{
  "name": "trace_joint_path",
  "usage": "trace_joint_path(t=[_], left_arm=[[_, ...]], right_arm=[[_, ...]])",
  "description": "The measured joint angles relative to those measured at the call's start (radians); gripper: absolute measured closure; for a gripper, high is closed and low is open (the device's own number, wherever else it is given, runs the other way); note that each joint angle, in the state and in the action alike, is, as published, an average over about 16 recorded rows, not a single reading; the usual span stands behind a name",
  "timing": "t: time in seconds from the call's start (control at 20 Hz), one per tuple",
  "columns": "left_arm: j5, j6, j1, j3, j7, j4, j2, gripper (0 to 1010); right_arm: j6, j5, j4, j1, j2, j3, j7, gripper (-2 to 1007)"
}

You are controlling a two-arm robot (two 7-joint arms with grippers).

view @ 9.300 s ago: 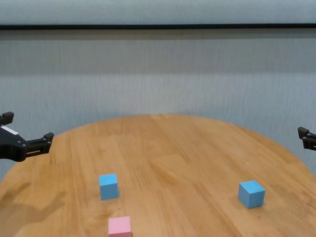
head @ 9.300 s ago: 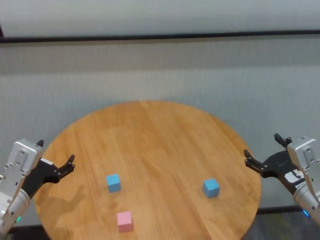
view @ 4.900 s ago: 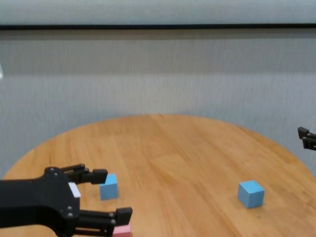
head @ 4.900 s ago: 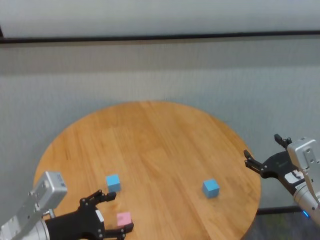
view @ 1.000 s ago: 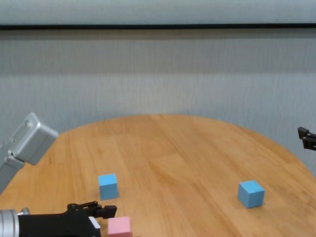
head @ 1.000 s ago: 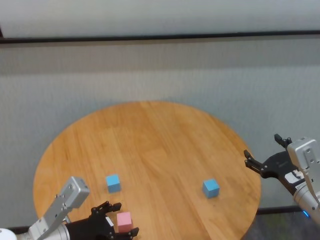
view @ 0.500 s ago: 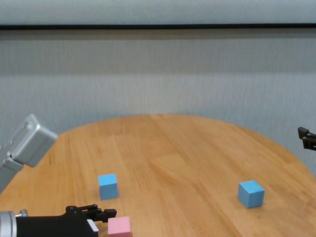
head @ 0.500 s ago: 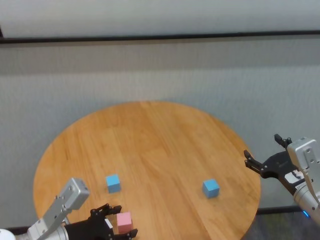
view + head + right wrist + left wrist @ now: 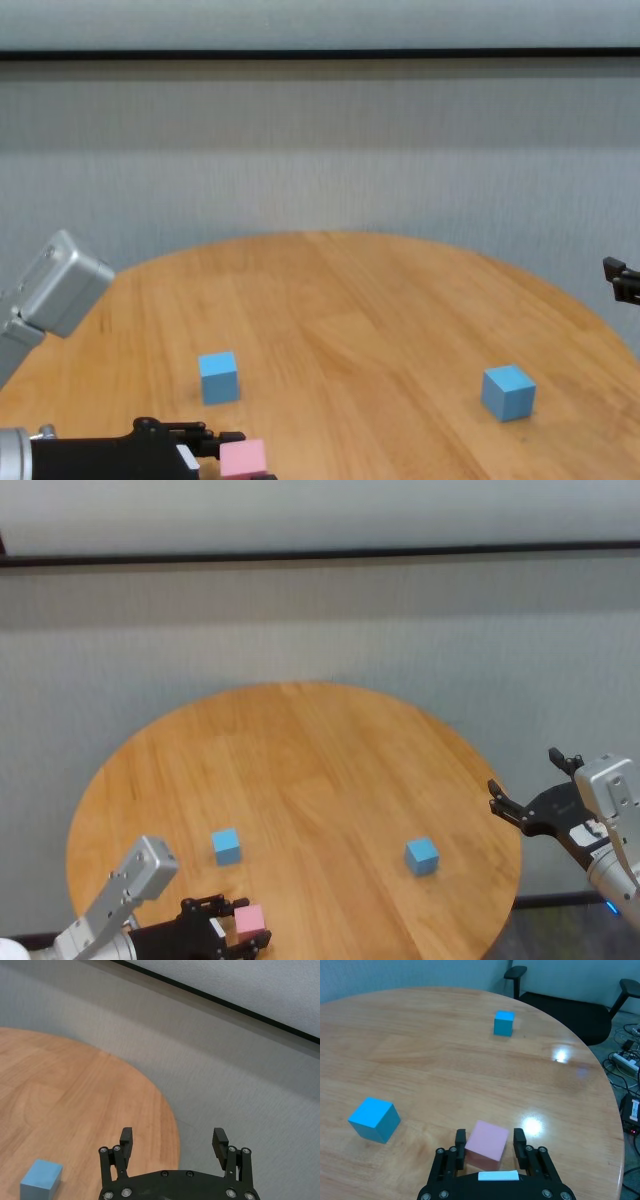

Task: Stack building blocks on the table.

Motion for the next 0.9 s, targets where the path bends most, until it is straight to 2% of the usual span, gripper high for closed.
trace_joint_path(t=[0.4,0.65,0.9], left_arm=[[0.003,0.004,0.002,0.0,0.008,-0.004,0.002,550],[0.007,0.011,0.007,-0.004,0.022,-0.022,0.005,601],[0.008,0.026,0.01,-0.018,0.055,-0.055,0.004,609]], right_arm=[[0.0,0.0,0.0,0.0,0.0,0.0,0.0,0],[0.0,0.0,0.0,0.0,0.0,0.0,0.0,0],[0.0,0.0,0.0,0.0,0.0,0.0,0.0,0]])
